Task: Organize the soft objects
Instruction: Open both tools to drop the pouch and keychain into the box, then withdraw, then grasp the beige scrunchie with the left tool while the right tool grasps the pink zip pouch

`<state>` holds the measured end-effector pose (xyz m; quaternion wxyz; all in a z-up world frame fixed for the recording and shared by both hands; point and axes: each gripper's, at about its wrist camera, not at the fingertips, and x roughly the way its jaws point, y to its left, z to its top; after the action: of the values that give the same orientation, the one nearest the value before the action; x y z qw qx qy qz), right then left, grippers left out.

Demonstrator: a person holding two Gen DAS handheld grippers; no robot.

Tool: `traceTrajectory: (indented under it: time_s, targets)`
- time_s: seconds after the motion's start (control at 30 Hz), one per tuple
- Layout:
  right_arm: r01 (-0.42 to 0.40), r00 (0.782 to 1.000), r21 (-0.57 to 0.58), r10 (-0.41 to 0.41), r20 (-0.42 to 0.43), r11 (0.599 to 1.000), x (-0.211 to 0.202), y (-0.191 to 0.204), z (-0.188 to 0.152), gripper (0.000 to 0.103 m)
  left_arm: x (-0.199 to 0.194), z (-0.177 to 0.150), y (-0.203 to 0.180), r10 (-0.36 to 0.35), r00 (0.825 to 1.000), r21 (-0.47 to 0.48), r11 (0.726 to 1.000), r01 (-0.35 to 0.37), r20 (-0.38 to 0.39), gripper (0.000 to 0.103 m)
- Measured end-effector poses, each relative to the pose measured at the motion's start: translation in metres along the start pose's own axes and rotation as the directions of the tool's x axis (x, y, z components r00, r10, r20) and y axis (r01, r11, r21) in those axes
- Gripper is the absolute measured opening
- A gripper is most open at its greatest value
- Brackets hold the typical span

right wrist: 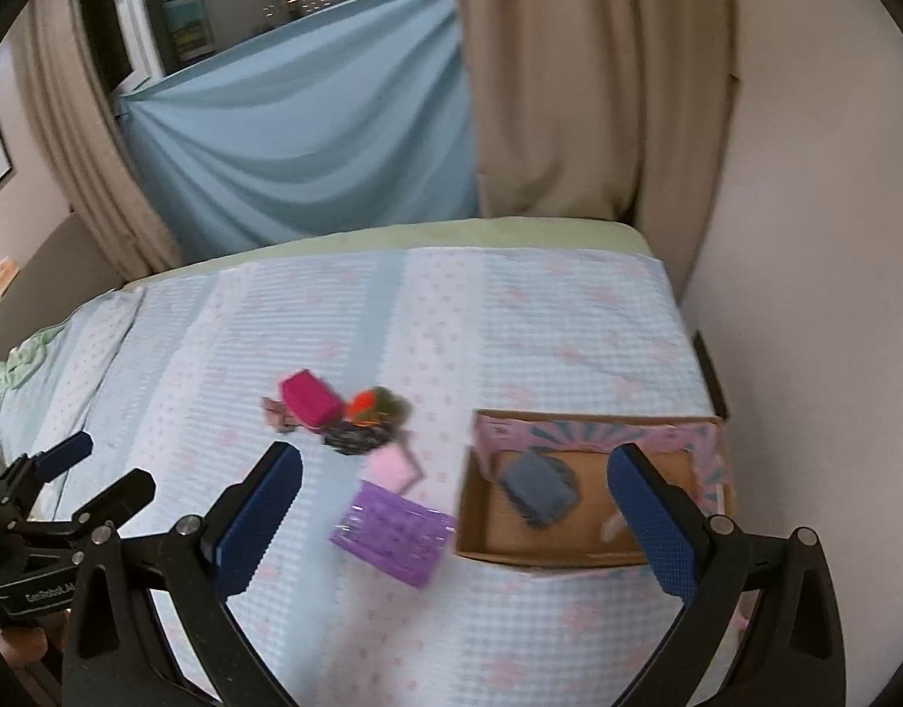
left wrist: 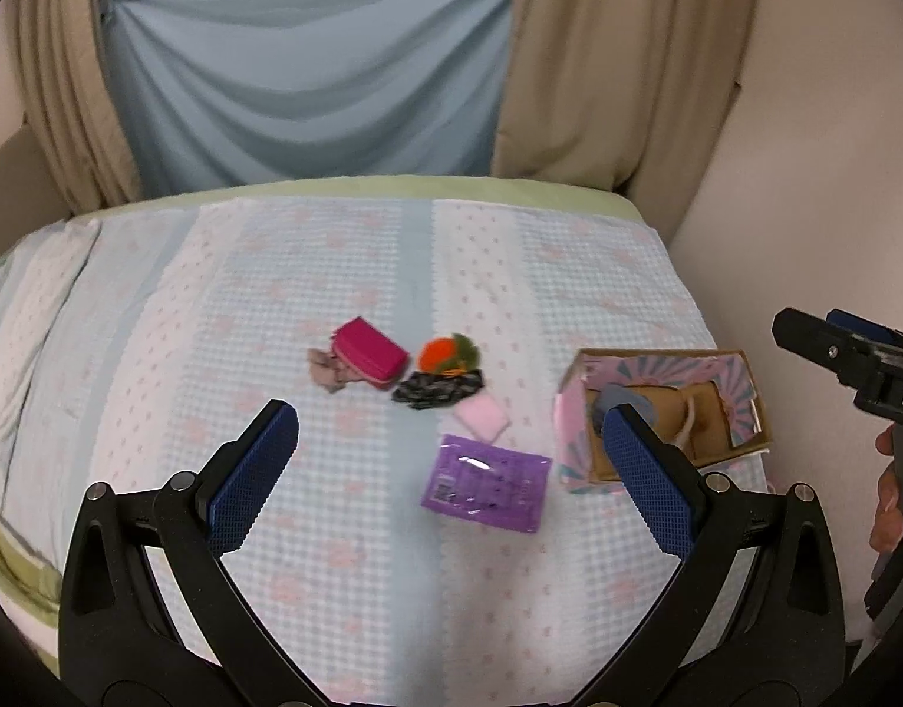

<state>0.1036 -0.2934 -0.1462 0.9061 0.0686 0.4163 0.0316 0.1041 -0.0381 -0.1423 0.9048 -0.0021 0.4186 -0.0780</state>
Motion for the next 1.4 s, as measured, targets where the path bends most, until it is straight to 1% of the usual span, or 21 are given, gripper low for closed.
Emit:
traceTrajectory:
  time_s: [0.1, 0.27, 0.43, 0.57, 0.77, 0.97, 1.0, 1.1, 1.2, 1.3, 1.4]
  targets:
    - [-0.03, 1.0, -0.007, 0.03, 0.005, 1.0, 0.004, 0.029, 0.006, 0.103, 0.001, 0.003, 0.03, -0.008, 1.0, 0.001, 1.0, 0.008, -0.005, 0.103]
    - [-0.055, 0.999, 0.008, 0.055, 0.001, 0.998, 0.018, 0.072, 0.011, 0.103, 0.009, 0.009, 0.076, -0.027, 1.0, 0.022, 0.999, 0.027, -0.008, 0.103]
    - [-0.061, 0.998, 0.019, 0.061, -0.008, 0.998, 0.045, 0.108, 0.016, 0.103, 0.034, 0.015, 0.118, -0.069, 0.997, 0.046, 0.996, 0.071, -0.036, 0.103]
    - [-0.068, 0.997, 0.046, 0.069, -0.021, 0.997, 0.072, 0.129, 0.018, 0.103, 0.064, 0.018, 0.146, -0.105, 0.993, 0.071, 0.991, 0.109, -0.054, 0.103]
    - [-0.078, 0.996, 0.006, 0.078, -0.041, 0.997, 0.121, 0.158, 0.022, 0.103, 0.128, 0.021, 0.175, -0.126, 0.987, 0.111, 0.984, 0.136, -0.096, 0.103]
    - [-0.13, 0.988, -0.072, 0.123, -0.09, 0.989, 0.187, 0.177, 0.027, 0.103, 0.189, 0.019, 0.191, -0.144, 0.982, 0.116, 0.981, 0.158, -0.119, 0.103]
    - [-0.144, 0.986, -0.088, 0.135, -0.099, 0.986, 0.2, 0.179, 0.027, 0.103, 0.204, 0.017, 0.192, -0.144, 0.981, 0.122, 0.98, 0.16, -0.128, 0.103]
    - [-0.193, 0.976, -0.127, 0.177, -0.128, 0.973, 0.237, 0.182, 0.028, 0.103, 0.24, 0.012, 0.194, -0.154, 0.977, 0.136, 0.975, 0.175, -0.151, 0.103]
    - [-0.225, 0.967, -0.191, 0.195, -0.164, 0.955, 0.281, 0.186, 0.027, 0.103, 0.279, 0.003, 0.195, -0.167, 0.97, 0.156, 0.968, 0.195, -0.178, 0.102]
    - [-0.278, 0.95, -0.231, 0.23, -0.212, 0.932, 0.321, 0.19, 0.024, 0.103, 0.318, -0.006, 0.193, -0.161, 0.965, 0.194, 0.96, 0.202, -0.208, 0.101]
    - [-0.321, 0.931, -0.277, 0.248, -0.269, 0.906, 0.361, 0.193, 0.019, 0.103, 0.349, -0.015, 0.193, -0.168, 0.957, 0.208, 0.953, 0.219, -0.237, 0.099]
